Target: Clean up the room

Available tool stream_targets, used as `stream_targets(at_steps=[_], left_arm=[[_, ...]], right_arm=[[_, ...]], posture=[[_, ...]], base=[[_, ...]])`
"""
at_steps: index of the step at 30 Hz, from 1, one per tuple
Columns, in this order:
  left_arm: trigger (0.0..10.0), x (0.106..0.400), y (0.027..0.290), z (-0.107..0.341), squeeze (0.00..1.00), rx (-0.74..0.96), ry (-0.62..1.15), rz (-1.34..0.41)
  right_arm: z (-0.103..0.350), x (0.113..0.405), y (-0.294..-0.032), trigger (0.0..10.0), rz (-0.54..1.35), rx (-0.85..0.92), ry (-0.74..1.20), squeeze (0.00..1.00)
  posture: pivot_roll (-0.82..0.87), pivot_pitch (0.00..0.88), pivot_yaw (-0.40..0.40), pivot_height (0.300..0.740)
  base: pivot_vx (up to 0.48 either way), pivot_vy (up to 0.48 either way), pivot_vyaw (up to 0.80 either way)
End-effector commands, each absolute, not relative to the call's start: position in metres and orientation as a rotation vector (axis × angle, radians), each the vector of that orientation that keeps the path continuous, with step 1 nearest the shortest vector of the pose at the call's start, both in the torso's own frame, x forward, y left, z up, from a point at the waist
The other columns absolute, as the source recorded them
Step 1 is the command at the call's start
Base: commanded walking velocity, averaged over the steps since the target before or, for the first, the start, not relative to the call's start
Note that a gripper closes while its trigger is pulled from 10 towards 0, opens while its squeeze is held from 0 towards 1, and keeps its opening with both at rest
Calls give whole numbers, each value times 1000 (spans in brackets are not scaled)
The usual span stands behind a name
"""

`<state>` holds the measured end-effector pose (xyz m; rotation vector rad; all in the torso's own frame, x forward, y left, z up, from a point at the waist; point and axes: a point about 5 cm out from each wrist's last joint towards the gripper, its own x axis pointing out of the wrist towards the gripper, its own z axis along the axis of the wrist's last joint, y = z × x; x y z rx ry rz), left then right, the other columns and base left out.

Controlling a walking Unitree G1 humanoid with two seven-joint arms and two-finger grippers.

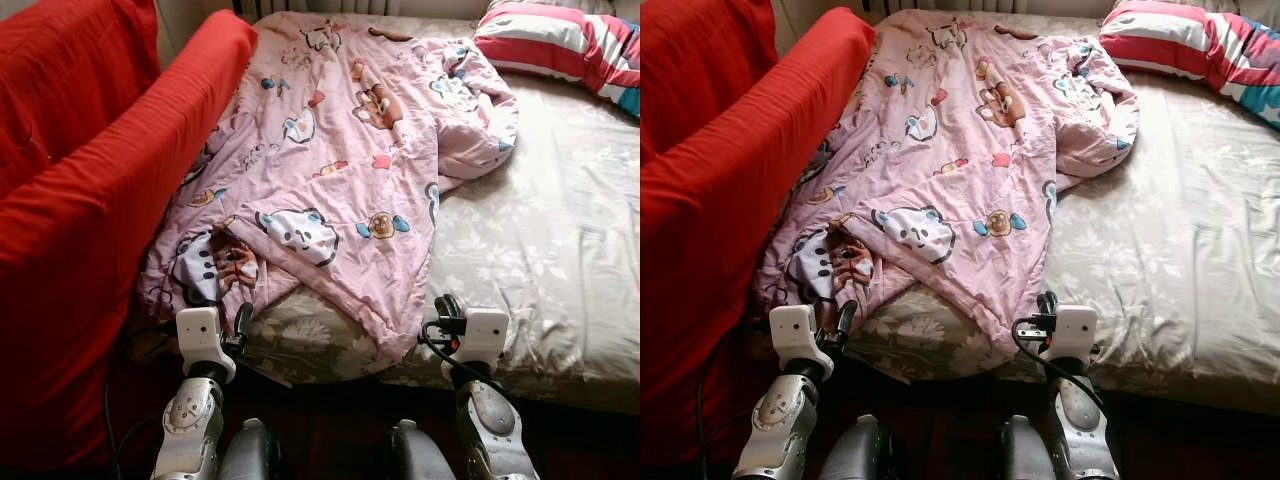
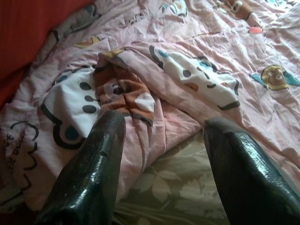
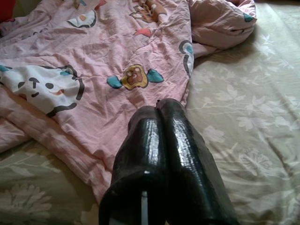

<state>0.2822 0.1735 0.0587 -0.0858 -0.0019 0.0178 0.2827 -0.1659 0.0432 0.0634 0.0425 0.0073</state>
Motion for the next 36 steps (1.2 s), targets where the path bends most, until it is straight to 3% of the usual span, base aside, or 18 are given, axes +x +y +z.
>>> stream_targets(at_steps=[1, 18, 25, 36], left_arm=[[10000, 279, 175, 55, 0, -83, 21, 23], [10000, 283, 173, 59, 0, -85, 11, 13], [10000, 285, 172, 61, 0, -88, 7, 10], [10000, 287, 171, 63, 0, -96, -2, 8]], right_arm=[[37, 279, -168, 10000, 3, 67, 68, 0], [35, 279, -166, 10000, 28, 45, 69, 0], [35, 277, -164, 10000, 43, 45, 67, 0], [34, 278, -164, 10000, 50, 40, 76, 0]], posture=[[-72, 195, 31, 636], [-69, 191, 36, 636], [-69, 199, 36, 636], [-71, 207, 37, 636]], base=[[0, 0, 0], [0, 0, 0], [0, 0, 800], [256, 0, 0]])
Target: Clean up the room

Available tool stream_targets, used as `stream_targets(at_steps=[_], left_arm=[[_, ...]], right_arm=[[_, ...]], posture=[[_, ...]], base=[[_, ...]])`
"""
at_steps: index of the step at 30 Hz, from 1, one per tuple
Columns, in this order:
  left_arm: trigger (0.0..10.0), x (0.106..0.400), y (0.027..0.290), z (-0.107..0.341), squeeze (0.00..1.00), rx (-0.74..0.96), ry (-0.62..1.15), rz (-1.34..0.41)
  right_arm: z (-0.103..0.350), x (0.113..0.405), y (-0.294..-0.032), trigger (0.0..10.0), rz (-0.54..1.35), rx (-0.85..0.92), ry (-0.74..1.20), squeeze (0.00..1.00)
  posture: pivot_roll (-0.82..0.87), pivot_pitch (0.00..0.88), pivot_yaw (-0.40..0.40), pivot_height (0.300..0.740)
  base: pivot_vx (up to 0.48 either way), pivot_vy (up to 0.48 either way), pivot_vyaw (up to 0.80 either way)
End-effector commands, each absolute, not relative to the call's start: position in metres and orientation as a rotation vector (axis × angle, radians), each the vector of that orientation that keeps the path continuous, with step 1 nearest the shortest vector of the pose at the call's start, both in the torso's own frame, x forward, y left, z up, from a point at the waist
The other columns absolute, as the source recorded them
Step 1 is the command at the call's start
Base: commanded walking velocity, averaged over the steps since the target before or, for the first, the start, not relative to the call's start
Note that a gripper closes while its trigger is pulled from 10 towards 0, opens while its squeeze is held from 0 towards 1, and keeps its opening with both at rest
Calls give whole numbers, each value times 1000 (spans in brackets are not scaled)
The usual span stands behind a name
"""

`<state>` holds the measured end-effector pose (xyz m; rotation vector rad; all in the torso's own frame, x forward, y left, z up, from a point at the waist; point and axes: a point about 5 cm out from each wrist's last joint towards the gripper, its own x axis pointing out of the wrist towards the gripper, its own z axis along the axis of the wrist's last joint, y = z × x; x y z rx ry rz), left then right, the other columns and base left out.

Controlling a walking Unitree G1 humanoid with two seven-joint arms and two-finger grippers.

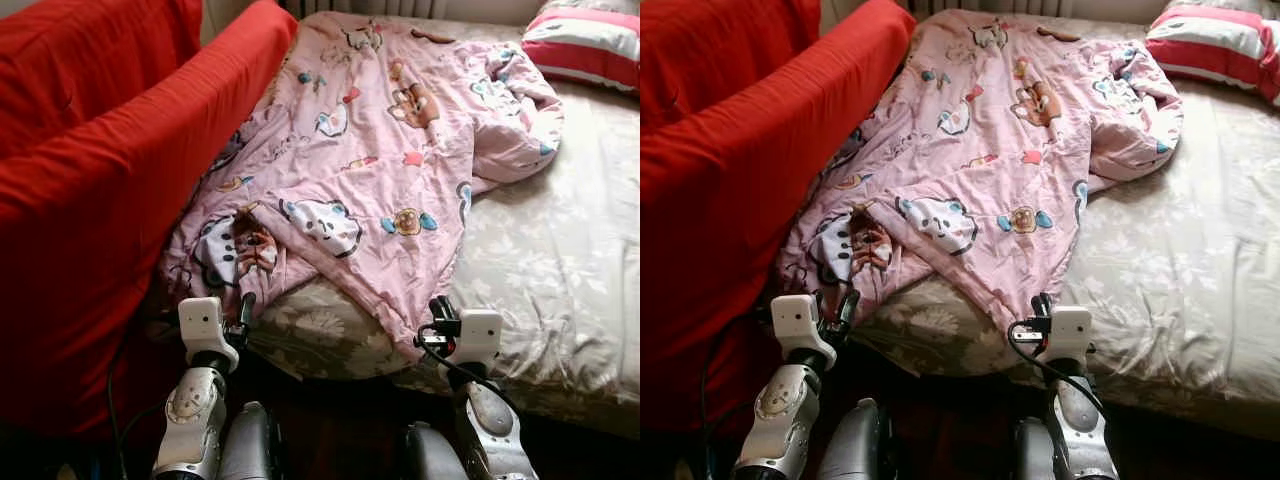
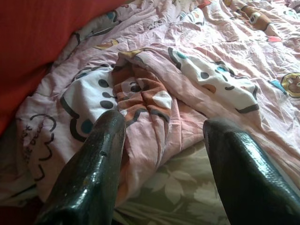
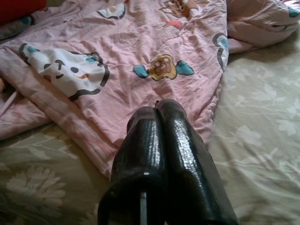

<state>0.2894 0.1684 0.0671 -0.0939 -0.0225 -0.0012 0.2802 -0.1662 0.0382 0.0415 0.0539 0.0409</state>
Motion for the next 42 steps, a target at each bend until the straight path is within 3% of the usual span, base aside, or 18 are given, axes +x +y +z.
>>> stream_targets(at_steps=[1, 8, 20, 30, 31, 32, 33, 42], left_arm=[[10000, 287, 171, 63, 0, -96, -2, 8], [10000, 287, 171, 63, 0, -97, -4, 6], [10000, 287, 170, 63, 0, -101, -6, 3], [10000, 288, 169, 63, 0, -96, 5, -8], [10000, 288, 169, 63, 0, -95, 6, -9], [10000, 288, 169, 63, 0, -95, 6, -10], [10000, 288, 169, 63, 0, -94, 6, -10], [10000, 288, 171, 65, 0, -87, 3, -19]], right_arm=[[34, 278, -164, 10000, 50, 40, 76, 0], [35, 278, -162, 10000, 68, 27, 69, 0], [35, 278, -165, 10000, 31, 33, 78, 0], [15, 269, -173, 10000, -31, -9, 213, 0], [14, 268, -173, 10000, -31, -7, 221, 545], [13, 268, -173, 10000, -31, -5, 225, 545], [13, 268, -172, 10000, -26, 4, 226, 1000], [-6, 265, -167, 10000, 8, -50, 363, 1000]], posture=[[-71, 207, 37, 636], [-72, 211, 37, 636], [-73, 215, 33, 636], [-72, 217, 35, 636], [-73, 217, 35, 636], [-73, 217, 35, 636], [-72, 219, 36, 636], [-61, 235, 40, 636]], base=[[266, 0, 0], [290, 0, 457], [320, 0, 0], [0, 0, 0], [0, 0, 0], [0, 0, 0], [0, 0, 0], [0, 0, 0]])
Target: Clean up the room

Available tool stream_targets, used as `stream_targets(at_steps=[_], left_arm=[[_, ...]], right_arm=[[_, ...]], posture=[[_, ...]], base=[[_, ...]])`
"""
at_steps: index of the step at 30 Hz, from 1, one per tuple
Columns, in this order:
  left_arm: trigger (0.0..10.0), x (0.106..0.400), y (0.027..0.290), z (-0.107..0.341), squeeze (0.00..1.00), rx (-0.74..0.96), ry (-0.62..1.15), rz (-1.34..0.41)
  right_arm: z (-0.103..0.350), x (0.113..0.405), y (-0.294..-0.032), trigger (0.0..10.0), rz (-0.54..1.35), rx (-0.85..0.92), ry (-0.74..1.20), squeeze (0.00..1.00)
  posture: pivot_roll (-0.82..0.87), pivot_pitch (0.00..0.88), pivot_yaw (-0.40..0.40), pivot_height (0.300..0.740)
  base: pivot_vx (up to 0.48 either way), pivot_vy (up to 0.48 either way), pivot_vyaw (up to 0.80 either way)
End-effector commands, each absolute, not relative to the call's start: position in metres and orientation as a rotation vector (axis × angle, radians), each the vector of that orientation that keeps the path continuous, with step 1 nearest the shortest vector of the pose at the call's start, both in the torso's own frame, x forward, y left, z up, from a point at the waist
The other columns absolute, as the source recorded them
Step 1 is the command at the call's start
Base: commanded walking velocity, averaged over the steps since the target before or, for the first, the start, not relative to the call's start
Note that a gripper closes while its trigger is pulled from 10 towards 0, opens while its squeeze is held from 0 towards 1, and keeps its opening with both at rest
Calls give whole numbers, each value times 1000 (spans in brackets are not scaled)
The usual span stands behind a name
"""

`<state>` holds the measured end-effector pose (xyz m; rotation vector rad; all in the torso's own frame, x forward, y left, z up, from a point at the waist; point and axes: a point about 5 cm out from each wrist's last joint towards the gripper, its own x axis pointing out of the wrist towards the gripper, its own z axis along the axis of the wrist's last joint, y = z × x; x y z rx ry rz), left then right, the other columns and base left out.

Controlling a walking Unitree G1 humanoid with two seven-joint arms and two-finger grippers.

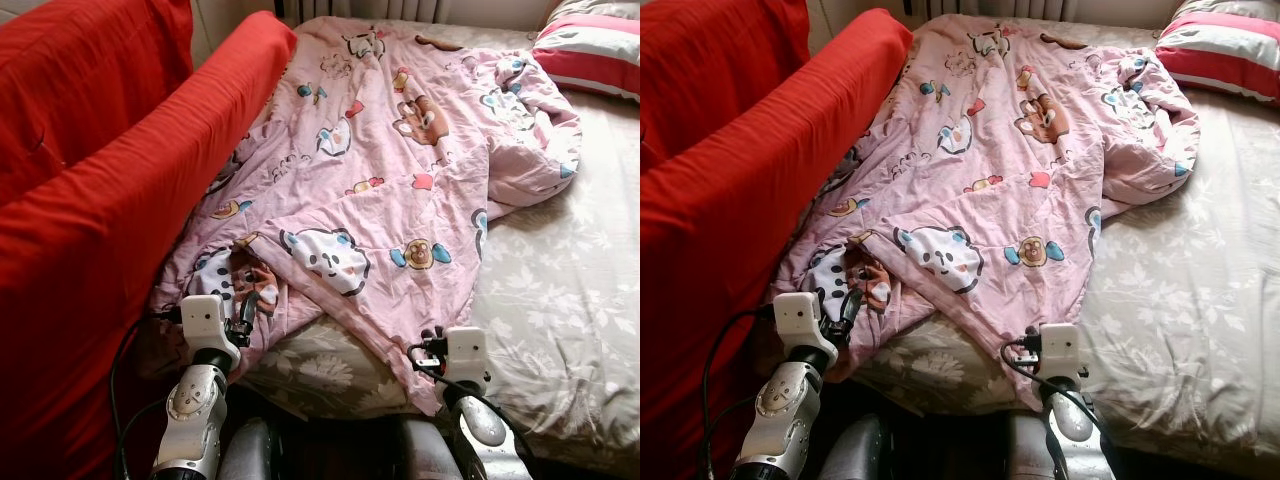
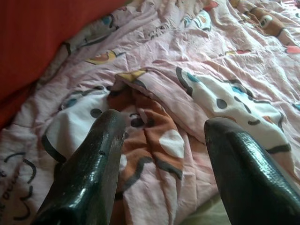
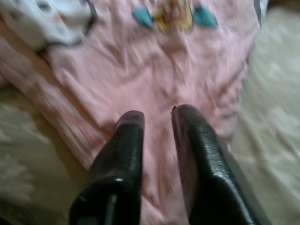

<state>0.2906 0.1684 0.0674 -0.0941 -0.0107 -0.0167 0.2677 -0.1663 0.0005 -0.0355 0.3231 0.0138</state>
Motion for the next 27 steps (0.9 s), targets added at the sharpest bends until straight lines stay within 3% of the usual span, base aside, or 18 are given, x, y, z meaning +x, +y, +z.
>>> stream_targets(at_steps=[1, 16, 27], left_arm=[[10000, 288, 171, 65, 0, -87, 3, -19], [10000, 290, 183, 80, 0, -46, -17, -44], [10000, 284, 188, 83, 0, -29, -7, -65]], right_arm=[[-6, 265, -168, 10000, 7, -53, 370, 1000], [-18, 273, -171, 10000, -79, -64, 500, 1000], [-12, 281, -175, 10000, -135, -24, 470, 1000]], posture=[[-61, 235, 40, 636], [6, 323, 87, 636], [14, 363, 109, 636]], base=[[0, 0, 0], [0, 0, 0], [0, 0, 0]])
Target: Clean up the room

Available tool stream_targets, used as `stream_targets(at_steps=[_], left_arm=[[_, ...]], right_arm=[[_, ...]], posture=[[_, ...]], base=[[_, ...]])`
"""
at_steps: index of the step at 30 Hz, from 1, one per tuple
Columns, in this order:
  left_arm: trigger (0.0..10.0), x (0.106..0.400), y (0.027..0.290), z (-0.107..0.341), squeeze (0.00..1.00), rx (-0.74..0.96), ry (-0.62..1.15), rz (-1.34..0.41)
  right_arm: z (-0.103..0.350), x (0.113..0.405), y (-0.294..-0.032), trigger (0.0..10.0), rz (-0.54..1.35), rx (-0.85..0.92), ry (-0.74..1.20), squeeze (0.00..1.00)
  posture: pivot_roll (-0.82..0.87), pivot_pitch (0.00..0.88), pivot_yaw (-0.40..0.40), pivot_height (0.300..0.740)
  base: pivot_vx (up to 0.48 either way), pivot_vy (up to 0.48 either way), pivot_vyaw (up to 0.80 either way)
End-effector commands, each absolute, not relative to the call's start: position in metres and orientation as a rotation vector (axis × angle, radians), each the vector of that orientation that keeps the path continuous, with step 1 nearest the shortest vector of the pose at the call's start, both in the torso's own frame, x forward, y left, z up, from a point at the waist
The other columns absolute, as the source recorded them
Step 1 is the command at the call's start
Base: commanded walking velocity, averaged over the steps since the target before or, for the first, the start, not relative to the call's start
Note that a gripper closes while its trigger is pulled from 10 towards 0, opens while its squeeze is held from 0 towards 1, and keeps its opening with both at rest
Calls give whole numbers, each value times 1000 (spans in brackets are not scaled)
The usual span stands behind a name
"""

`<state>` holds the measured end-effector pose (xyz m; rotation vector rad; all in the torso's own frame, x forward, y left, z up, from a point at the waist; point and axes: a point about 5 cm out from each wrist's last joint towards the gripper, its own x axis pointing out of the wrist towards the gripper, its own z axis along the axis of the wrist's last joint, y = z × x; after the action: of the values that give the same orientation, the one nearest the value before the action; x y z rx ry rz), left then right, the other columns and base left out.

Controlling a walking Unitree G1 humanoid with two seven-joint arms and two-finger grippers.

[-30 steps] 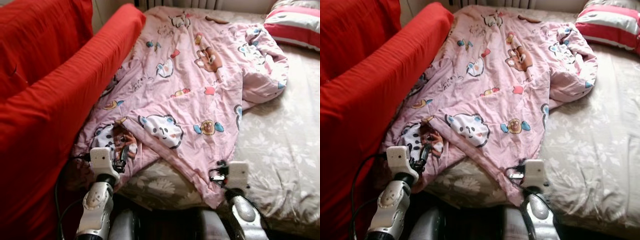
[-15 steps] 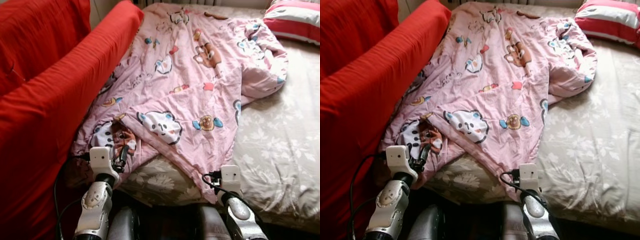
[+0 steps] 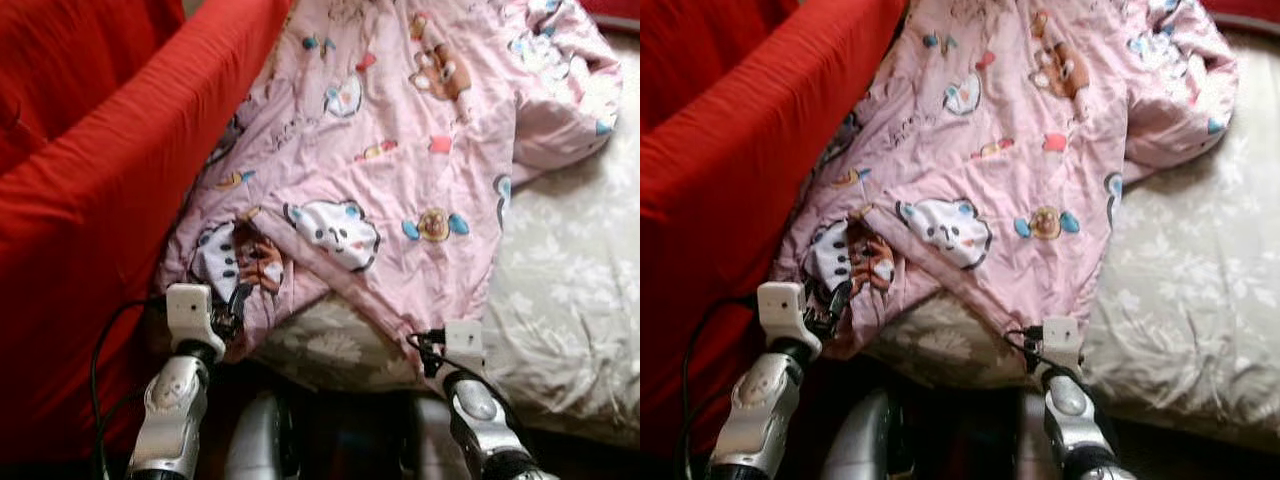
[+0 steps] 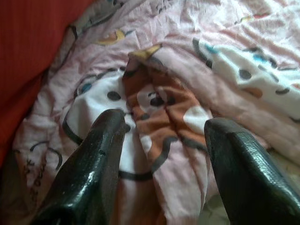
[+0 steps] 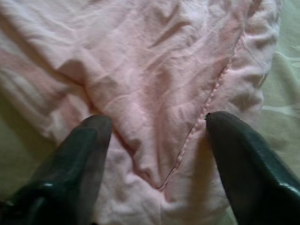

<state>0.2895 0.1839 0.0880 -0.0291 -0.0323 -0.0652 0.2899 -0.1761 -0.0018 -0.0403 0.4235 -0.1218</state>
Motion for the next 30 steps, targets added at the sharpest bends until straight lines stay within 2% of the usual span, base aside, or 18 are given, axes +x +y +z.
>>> stream_targets(at_steps=[1, 10, 25, 26, 28, 29, 30], left_arm=[[10000, 284, 188, 83, 0, -29, -3, -66], [10000, 283, 184, 83, 0, -19, 10, -89], [10000, 284, 182, 84, 0, -22, 16, -85], [10000, 284, 181, 83, 0, -22, 16, -86], [10000, 284, 181, 83, 0, -22, 17, -87], [10000, 284, 180, 83, 0, -23, 18, -88], [10000, 284, 180, 83, 0, -23, 18, -89]], right_arm=[[-10, 281, -176, 10000, -144, -21, 453, 1000], [-6, 278, -182, 10000, -190, 37, 369, 1000], [-10, 271, -177, 10000, -104, 8, 360, 1000], [-10, 271, -177, 10000, -98, 8, 365, 953], [-11, 270, -177, 10000, -94, 8, 368, 953], [-14, 268, -176, 10000, -73, 3, 396, 478], [-15, 267, -175, 10000, -66, 0, 408, 208]], posture=[[14, 366, 110, 636], [6, 373, 111, 636], [2, 366, 96, 636], [1, 365, 96, 636], [1, 365, 96, 636], [1, 364, 96, 636], [1, 364, 96, 636]], base=[[0, 0, 0], [0, 0, 0], [0, 0, 0], [0, 0, 0], [0, 0, 0], [0, 0, 0], [0, 0, 0]])
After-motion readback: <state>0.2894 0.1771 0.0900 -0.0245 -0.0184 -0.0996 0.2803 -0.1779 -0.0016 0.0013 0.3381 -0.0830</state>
